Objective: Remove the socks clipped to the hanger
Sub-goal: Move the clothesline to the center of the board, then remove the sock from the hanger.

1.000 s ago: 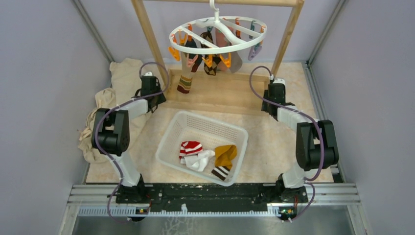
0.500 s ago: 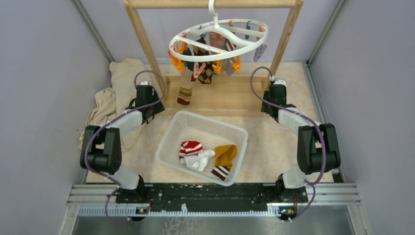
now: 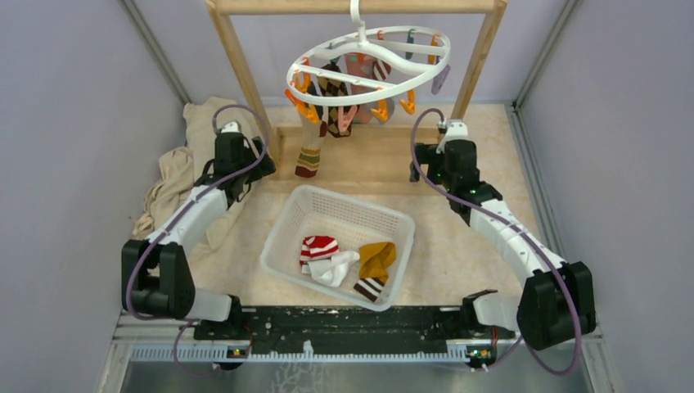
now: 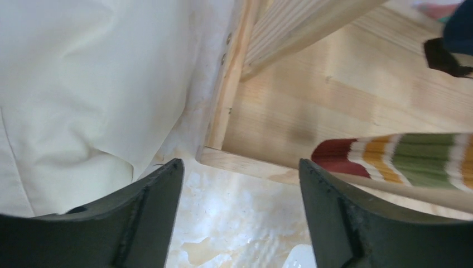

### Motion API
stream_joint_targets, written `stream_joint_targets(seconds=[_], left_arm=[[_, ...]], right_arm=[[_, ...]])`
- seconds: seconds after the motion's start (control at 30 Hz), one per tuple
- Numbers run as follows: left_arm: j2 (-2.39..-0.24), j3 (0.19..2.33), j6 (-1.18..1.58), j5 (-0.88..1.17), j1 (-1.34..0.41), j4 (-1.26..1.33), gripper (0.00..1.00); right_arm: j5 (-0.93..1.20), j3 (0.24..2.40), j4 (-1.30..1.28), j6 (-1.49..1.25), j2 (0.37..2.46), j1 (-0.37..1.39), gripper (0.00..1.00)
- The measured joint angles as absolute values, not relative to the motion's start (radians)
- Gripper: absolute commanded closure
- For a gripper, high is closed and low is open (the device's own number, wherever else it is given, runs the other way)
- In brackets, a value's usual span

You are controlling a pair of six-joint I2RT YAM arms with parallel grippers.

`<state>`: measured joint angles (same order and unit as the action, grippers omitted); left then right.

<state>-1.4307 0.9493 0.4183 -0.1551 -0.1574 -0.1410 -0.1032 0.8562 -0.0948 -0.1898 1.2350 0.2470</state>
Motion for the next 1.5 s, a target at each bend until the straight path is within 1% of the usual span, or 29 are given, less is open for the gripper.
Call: stream_joint_targets(seconds=[0.03, 0.07, 0.1, 0.23, 0.37, 0.6, 0.7, 0.9, 1.17, 1.5], left_arm=[[-1.415, 0.95, 0.418, -0.147, -0.157, -0.14, 0.07], [-1.399, 0.95, 0.416, -0.139, -0.157, -0.14, 0.02], [-1.386, 0.95, 0.414, -0.132, -0.157, -0.14, 0.01], [-1.372, 0.97, 0.407, -0.112, -0.157, -0.158, 0.01], [-1.354, 0.979, 0.403, -0.101, -0.157, -0.177, 0.01], [-1.246, 0.976, 0.403, -0.051, -0.157, -0.184, 0.01], [-1.217, 0.967, 0.403, -0.017, -0.157, -0.183, 0.01], [-1.208, 0.945, 0.403, 0.015, -0.157, -0.186, 0.01], [-1.2, 0.943, 0.395, 0.019, -0.157, -0.188, 0.01], [-1.172, 0.943, 0.38, 0.021, -0.157, -0.194, 0.01]], right_arm=[[-0.104, 0.856, -0.093, -0.186, 1.224, 0.276, 0.02], [-0.105, 0.857, -0.093, -0.183, 1.217, 0.312, 0.02], [-0.105, 0.858, -0.091, -0.181, 1.217, 0.337, 0.02], [-0.127, 0.859, -0.062, -0.16, 1.219, 0.516, 0.02], [-0.119, 0.859, 0.018, -0.16, 1.246, 0.616, 0.02], [-0.088, 0.859, 0.25, -0.195, 1.375, 0.654, 0.02], [-0.059, 0.863, 0.377, -0.215, 1.461, 0.657, 0.04], [-0.065, 0.955, 0.516, -0.239, 1.644, 0.697, 0.05], [-0.2, 1.181, 0.615, -0.208, 1.852, 0.831, 0.02], [-0.458, 1.379, 0.605, -0.241, 2.044, 0.855, 0.01]])
